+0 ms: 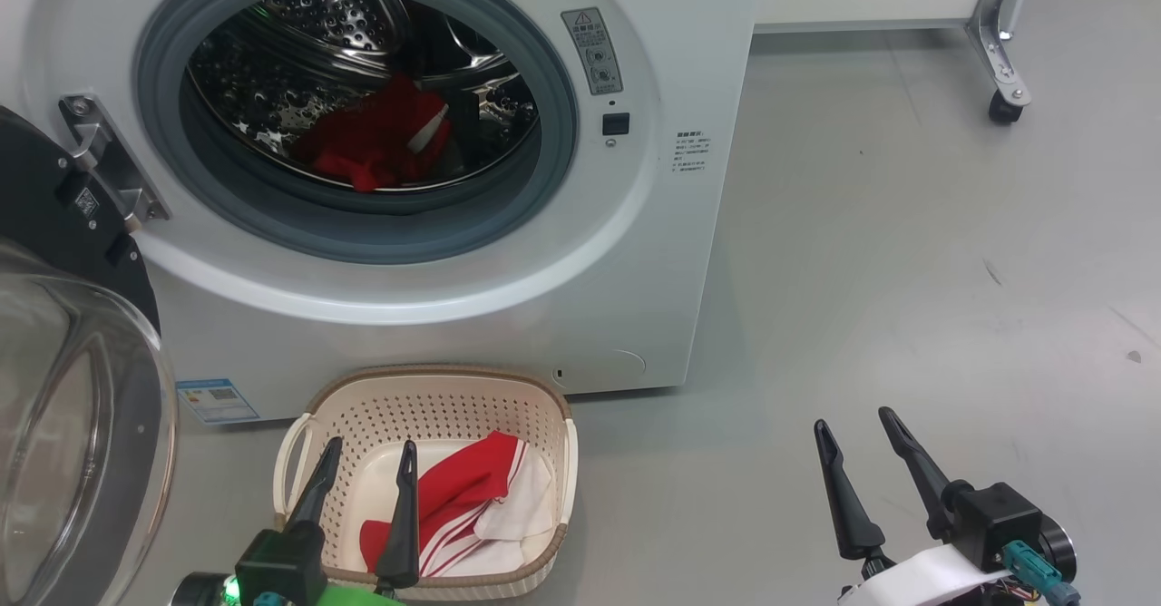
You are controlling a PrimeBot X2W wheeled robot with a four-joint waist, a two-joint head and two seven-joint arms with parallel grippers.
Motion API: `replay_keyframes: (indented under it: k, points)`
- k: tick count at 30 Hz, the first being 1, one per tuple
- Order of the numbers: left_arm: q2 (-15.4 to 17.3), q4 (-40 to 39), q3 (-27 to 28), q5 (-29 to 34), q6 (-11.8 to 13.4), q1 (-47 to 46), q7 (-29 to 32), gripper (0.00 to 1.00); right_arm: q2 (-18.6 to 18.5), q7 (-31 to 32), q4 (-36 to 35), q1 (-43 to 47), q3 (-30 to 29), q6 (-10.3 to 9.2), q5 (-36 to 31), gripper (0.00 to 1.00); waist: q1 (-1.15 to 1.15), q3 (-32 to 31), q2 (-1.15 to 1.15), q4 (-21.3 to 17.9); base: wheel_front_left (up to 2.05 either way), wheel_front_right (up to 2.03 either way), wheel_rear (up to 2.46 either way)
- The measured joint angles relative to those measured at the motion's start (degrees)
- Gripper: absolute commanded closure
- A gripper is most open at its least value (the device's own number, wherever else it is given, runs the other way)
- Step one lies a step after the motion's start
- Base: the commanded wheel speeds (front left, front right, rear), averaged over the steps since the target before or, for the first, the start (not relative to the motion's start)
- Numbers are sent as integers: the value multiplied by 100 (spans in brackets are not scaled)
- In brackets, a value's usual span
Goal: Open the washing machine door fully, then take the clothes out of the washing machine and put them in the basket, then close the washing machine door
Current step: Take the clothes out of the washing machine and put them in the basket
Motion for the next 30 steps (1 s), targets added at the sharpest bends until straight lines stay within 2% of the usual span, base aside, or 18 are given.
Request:
replay_keyframes:
  k: [16, 30]
  points:
    - [1, -107, 41, 10, 10, -88, 229, 0, -3, 20, -327, -174, 153, 49, -44, 0, 0, 706, 0, -156, 0, 0, 0]
    - [51, 482, 188, -14, -19, -1479, 724, 0, -5, 42, -580, -782, 286, 129, -41, 0, 0, 1742, 0, -416, 0, 0, 0]
